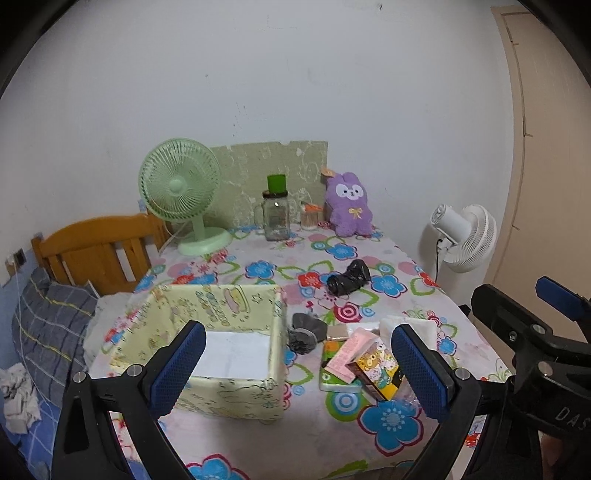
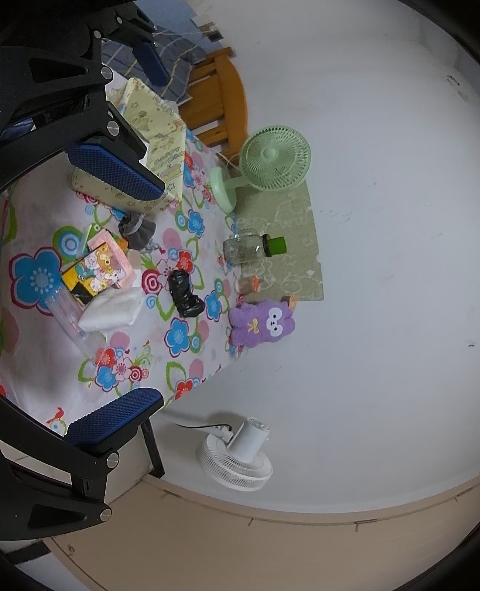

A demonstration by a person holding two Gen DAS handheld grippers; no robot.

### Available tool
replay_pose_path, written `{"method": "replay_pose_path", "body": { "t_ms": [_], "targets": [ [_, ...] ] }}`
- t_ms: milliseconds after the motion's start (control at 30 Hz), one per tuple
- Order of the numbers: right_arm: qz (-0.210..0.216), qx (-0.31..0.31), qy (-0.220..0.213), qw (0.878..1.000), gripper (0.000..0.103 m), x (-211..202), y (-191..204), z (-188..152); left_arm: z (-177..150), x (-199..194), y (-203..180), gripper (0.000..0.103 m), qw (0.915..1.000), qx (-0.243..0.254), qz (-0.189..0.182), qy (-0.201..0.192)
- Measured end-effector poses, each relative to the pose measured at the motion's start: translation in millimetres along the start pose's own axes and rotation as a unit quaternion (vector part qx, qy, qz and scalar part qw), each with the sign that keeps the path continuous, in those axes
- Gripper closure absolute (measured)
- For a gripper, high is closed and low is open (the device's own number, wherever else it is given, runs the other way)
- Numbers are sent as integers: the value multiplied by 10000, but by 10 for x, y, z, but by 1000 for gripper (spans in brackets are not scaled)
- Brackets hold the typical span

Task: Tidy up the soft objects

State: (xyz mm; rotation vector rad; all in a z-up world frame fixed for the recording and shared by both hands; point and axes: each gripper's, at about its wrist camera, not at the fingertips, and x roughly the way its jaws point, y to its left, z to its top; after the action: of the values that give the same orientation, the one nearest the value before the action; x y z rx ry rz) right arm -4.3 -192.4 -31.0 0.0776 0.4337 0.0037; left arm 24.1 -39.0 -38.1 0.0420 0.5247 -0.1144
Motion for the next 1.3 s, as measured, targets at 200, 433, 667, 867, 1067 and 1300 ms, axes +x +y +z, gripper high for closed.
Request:
{"method": "replay_pose_path", "body": {
  "t_ms": [200, 433, 667, 867, 1067, 1300],
  "targets": [
    [19, 45, 120, 9999, 1, 156, -78, -66, -72, 171, -66, 2, 9999, -74, -55, 87],
    [24, 131, 301, 9995, 3, 395, -223, -182, -183, 383, -225, 2, 9993, -32, -314, 180],
    [-17, 152, 525, 9985, 5, 613, -340, -281, -287, 626, -371, 2, 9977, -32, -446, 507],
    [-13, 135, 771, 9969, 7, 811, -392, -395, -377, 808, -484, 3, 9960, 49, -460, 766],
    [81, 141, 955, 9953, 13, 999, -440, -472, -451, 956, -607, 3, 9944, 231, -471, 916],
    [94, 17, 1107, 9938, 25, 1215, -445, -521, -474, 1189, -677, 6, 9922, 256, -422, 1149]
  ]
}}
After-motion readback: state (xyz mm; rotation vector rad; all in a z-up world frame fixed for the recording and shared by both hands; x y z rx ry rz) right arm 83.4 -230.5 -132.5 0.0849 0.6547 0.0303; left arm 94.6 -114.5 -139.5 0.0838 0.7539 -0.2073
